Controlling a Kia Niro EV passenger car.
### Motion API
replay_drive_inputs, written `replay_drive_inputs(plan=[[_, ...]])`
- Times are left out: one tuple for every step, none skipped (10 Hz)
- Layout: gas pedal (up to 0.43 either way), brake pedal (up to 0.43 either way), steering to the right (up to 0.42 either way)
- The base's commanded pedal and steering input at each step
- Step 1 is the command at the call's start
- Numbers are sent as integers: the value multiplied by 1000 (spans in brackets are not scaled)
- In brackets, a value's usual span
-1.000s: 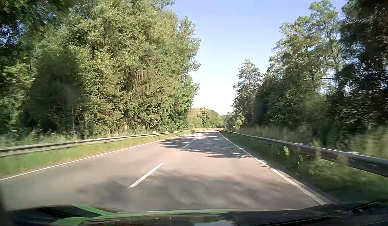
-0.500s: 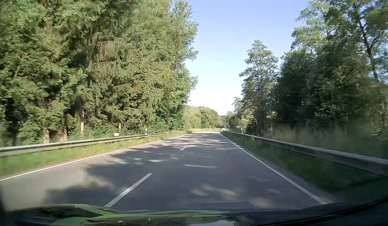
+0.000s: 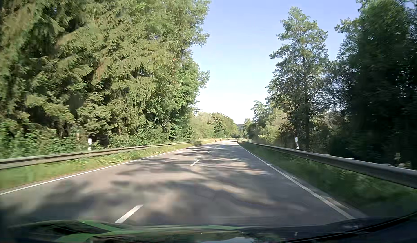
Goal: Follow the waypoints while adhering to traffic rules and regulations
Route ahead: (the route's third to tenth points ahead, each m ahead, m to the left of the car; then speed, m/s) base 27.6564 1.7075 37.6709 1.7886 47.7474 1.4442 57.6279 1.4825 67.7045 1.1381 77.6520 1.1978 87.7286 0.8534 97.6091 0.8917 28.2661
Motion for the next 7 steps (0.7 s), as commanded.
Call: replay_drive_inputs(plan=[[311, 0, 0], [331, 0, 1], [339, 0, 1], [339, 0, 1], [339, 0, 1], [339, 0, 1], [311, 0, 1]])
